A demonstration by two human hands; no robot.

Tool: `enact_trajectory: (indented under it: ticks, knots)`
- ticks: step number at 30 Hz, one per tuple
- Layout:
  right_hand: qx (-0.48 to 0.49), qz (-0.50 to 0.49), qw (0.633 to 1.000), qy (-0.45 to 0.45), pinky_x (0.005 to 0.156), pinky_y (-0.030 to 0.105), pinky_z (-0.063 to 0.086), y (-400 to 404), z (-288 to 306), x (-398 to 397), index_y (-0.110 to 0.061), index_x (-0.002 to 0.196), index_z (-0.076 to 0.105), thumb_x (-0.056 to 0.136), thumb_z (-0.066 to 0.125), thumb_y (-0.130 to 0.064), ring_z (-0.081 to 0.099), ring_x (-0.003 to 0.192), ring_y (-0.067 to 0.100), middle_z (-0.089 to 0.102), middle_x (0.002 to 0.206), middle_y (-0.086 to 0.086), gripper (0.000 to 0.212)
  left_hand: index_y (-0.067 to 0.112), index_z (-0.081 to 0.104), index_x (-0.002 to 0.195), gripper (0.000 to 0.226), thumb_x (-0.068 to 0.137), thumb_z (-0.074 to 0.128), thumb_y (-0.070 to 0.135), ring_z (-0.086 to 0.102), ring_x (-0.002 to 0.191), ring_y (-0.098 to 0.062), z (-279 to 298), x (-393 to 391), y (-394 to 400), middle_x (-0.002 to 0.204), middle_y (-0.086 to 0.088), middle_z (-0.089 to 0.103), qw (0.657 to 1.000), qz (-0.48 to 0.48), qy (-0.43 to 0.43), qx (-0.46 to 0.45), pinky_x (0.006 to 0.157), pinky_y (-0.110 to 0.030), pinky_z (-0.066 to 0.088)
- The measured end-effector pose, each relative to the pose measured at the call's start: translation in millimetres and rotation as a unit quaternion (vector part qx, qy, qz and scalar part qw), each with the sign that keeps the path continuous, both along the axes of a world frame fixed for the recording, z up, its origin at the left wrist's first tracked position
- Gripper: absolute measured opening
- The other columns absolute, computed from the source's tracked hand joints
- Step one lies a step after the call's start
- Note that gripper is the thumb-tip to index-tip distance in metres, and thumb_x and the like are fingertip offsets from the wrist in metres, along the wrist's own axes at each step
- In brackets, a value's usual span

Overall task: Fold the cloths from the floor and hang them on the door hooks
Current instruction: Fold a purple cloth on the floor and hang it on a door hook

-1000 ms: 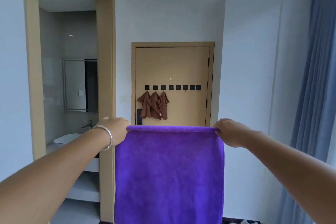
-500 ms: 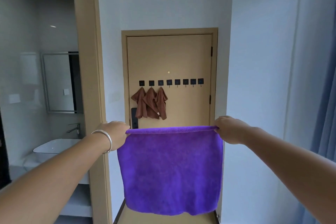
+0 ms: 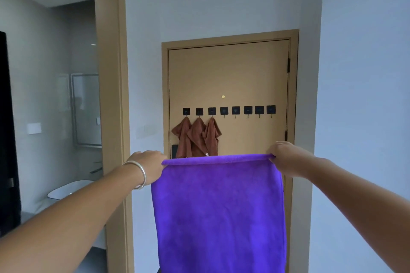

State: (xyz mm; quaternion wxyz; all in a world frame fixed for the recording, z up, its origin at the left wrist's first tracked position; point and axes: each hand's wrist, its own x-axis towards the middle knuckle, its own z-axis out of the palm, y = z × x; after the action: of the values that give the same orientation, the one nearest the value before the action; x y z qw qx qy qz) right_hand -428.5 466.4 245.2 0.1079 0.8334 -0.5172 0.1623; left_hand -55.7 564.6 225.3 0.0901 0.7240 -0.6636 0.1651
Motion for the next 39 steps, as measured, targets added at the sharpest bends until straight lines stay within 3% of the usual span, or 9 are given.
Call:
enact_trajectory:
  ticks: [9, 14, 21, 26, 31, 36, 39]
  knots:
    - [0.032, -0.012, 0.999, 0.014, 0.091, 0.038, 0.049, -120.6, -25.4, 7.7, -0.022, 0.108, 0.066, 0.099, 0.036, -0.024, 0.051, 0.107, 0.016, 0.057, 0.112, -0.004, 0.032, 0.021, 0.057, 0.081, 0.028, 0.097, 0.033, 0.022, 0.061, 0.081, -0.020, -10.8, 6.8, -123.9, 0.086, 0.002, 0.062, 1.000, -0.002, -0.014, 0.022, 0.072, -0.033, 0.047]
    - [0.030, -0.033, 0.999, 0.030, 0.089, 0.036, 0.049, -200.5, -30.0, 21.9, -0.025, 0.097, 0.064, 0.098, 0.036, -0.024, 0.050, 0.102, 0.013, 0.057, 0.105, -0.005, 0.028, 0.020, 0.058, 0.085, 0.028, 0.099, 0.034, 0.024, 0.060, 0.079, -0.018, -16.0, 27.4, -217.4, 0.085, 0.004, 0.060, 0.999, -0.034, -0.001, 0.002, 0.070, -0.032, 0.046]
    - [0.024, -0.075, 0.996, 0.035, 0.070, 0.027, 0.048, -315.8, -5.2, 68.1, -0.026, 0.078, 0.060, 0.098, 0.037, -0.019, 0.055, 0.082, 0.011, 0.057, 0.088, -0.006, 0.031, 0.018, 0.059, 0.081, 0.028, 0.097, 0.036, 0.025, 0.059, 0.075, -0.019, -9.8, 75.4, -356.3, 0.085, 0.000, 0.062, 0.997, -0.069, 0.036, -0.015, 0.064, -0.030, 0.044]
    - [0.033, -0.097, 0.994, 0.024, 0.079, 0.032, 0.054, -387.2, 2.8, 99.8, -0.021, 0.088, 0.065, 0.097, 0.038, -0.014, 0.058, 0.083, 0.014, 0.060, 0.090, -0.002, 0.029, 0.016, 0.060, 0.081, 0.030, 0.099, 0.037, 0.022, 0.059, 0.073, -0.019, 0.6, 102.2, -444.0, 0.088, -0.004, 0.064, 0.994, -0.094, 0.061, -0.016, 0.061, -0.028, 0.042]
    - [0.036, -0.109, 0.993, 0.007, 0.073, 0.035, 0.055, -452.9, -3.7, 115.2, -0.019, 0.080, 0.064, 0.093, 0.037, -0.007, 0.060, 0.078, 0.019, 0.062, 0.084, 0.000, 0.032, 0.013, 0.058, 0.080, 0.026, 0.097, 0.038, 0.017, 0.061, 0.080, -0.023, -0.5, 114.9, -516.5, 0.089, -0.003, 0.063, 0.989, -0.116, 0.084, -0.039, 0.068, -0.035, 0.049]
    - [0.028, -0.101, 0.994, -0.007, 0.065, 0.032, 0.051, -541.2, -8.3, 124.4, -0.022, 0.080, 0.064, 0.093, 0.035, -0.010, 0.058, 0.075, 0.016, 0.060, 0.085, -0.002, 0.035, 0.027, 0.046, 0.093, 0.016, 0.097, 0.037, 0.014, 0.056, 0.095, -0.021, -8.4, 124.7, -594.2, 0.114, -0.007, 0.062, 0.985, -0.135, 0.102, -0.028, 0.085, -0.035, 0.046]
    - [0.019, -0.087, 0.996, -0.017, 0.060, 0.031, 0.047, -601.4, -5.7, 130.2, -0.022, 0.076, 0.063, 0.091, 0.033, -0.008, 0.057, 0.076, 0.018, 0.061, 0.086, -0.001, 0.036, 0.023, 0.055, 0.104, 0.022, 0.098, 0.036, 0.014, 0.055, 0.111, -0.021, -11.2, 127.9, -642.8, 0.128, -0.001, 0.057, 0.988, -0.117, 0.094, -0.026, 0.093, -0.034, 0.044]
